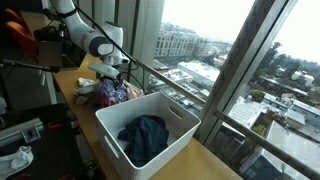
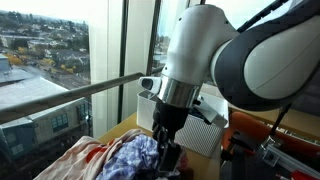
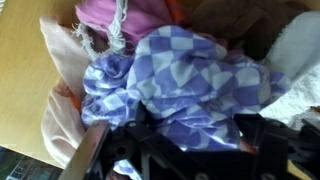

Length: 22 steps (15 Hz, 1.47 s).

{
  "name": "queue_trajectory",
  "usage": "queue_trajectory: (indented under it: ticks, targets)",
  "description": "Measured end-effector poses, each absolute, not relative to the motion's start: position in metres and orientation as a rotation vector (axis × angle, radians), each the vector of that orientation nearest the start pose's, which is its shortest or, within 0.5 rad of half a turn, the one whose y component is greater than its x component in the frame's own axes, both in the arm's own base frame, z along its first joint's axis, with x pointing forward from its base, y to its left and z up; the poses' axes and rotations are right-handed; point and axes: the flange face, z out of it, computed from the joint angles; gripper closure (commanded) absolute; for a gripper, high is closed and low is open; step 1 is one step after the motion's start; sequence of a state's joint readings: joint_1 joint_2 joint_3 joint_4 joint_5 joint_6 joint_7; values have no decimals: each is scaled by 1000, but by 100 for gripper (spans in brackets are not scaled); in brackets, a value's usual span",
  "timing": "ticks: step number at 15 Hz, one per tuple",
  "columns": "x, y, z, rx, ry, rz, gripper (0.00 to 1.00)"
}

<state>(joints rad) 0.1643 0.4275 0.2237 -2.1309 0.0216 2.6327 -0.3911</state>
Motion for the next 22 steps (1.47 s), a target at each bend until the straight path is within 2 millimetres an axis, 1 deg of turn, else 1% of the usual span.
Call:
queue_trajectory:
  ticks: [1,3,5,7,8,9,11,12,14,16,19,22]
  targets:
    - [542,222,210,-2828,-1092,-116,51]
    - [547,223,200,-2825,-1084,-103,65]
    - [552,221,198,-2827,-1073,-107,80]
    - [557,216,201,-2832,-1059,-121,95]
    - [560,213,204,-2835,-1052,-130,99]
    - [562,210,209,-2839,-1046,-142,100]
    - [568,203,223,-2851,-1038,-180,98]
    - [571,199,234,-2861,-1037,-207,98]
    - [578,187,262,-2883,-1029,-274,98]
    - [584,168,299,-2914,-1013,-354,98]
    - [590,135,364,-2973,-988,-469,98]
    - [585,99,435,-3037,-947,-587,98]
